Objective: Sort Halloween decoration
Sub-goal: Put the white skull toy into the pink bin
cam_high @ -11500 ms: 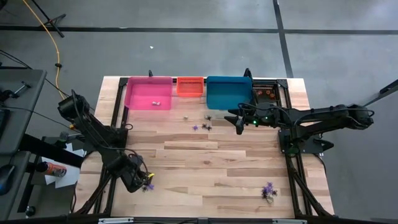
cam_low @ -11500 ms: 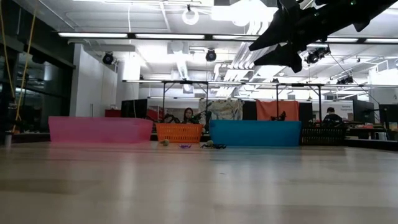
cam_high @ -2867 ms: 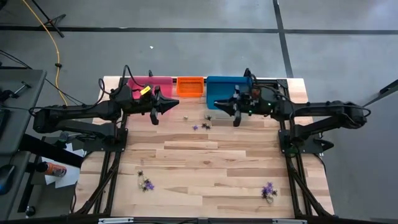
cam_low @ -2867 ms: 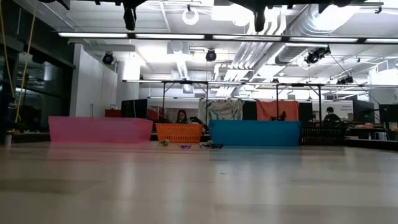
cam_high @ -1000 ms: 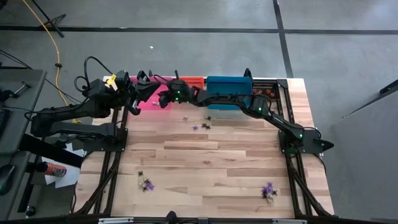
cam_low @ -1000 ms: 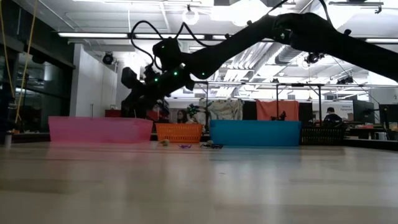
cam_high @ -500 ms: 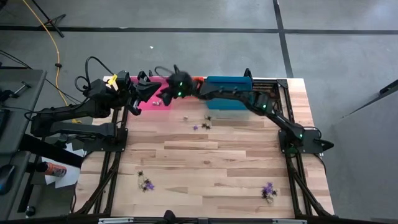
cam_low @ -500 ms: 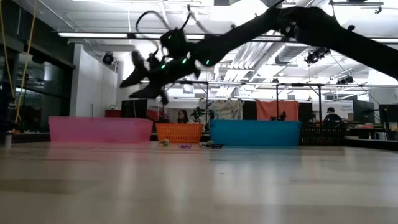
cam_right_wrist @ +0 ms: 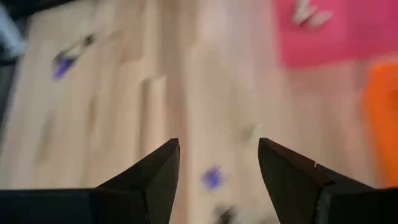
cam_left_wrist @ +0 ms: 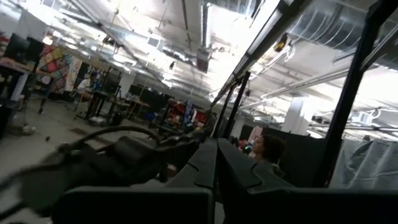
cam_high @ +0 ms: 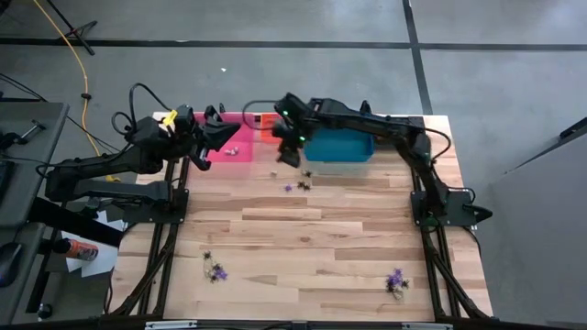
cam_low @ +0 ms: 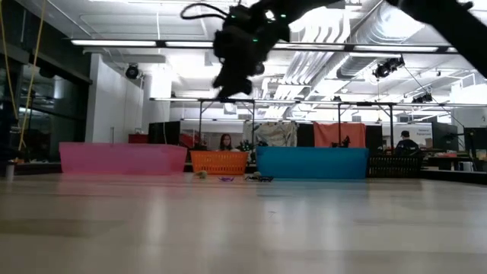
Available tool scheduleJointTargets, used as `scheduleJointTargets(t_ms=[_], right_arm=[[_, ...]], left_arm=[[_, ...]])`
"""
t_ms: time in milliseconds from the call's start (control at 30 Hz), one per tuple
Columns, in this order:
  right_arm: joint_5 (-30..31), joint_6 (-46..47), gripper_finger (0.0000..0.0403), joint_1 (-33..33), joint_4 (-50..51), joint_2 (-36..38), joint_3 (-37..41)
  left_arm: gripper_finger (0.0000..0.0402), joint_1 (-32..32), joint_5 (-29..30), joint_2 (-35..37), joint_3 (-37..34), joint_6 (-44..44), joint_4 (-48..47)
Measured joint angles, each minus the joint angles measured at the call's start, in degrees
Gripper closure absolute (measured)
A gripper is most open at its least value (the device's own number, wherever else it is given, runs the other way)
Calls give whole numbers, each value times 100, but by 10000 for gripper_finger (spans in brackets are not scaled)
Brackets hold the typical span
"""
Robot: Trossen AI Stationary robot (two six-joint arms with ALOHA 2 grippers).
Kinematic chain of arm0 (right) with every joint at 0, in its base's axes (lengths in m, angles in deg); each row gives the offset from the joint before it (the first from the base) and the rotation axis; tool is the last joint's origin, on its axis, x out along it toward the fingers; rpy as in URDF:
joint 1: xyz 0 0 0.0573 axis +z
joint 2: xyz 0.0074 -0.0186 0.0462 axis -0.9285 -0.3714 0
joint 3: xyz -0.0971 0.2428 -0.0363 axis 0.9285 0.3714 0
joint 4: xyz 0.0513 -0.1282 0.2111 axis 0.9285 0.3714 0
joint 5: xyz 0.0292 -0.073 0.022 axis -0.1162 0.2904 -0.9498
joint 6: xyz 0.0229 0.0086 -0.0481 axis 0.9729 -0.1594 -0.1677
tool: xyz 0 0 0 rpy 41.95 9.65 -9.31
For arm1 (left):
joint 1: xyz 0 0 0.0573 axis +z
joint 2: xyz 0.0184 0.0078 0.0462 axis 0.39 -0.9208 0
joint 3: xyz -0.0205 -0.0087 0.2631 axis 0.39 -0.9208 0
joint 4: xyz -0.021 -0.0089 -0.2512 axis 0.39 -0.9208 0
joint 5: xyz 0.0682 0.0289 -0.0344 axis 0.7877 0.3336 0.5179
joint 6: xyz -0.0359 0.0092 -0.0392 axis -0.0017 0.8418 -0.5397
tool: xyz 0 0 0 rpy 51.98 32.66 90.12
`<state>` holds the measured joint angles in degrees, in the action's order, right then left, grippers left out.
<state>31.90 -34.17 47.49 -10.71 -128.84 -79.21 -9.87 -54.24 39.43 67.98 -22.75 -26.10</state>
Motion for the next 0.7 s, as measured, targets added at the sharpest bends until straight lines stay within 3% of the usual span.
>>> scheduleJointTargets(t_ms=[100,267,400,533,700], right_arm=[[-152,205,190,88,-689,794,1482],[-100,1625,190,354,-3032,2528,4483],[493,2982,190,727,-4784,3917,6235],[1447,3729,190,1179,-6511,4961,7241],[2270,3238,190,1496,-7425,5545,7579]], left_arm=[[401,0,124,0,0,2,-159],[401,2,231,0,0,63,-498],[401,2,282,-13,0,313,-905],[401,2,280,-139,-2,560,-1323],[401,-81,149,-551,-2,664,-1471]])
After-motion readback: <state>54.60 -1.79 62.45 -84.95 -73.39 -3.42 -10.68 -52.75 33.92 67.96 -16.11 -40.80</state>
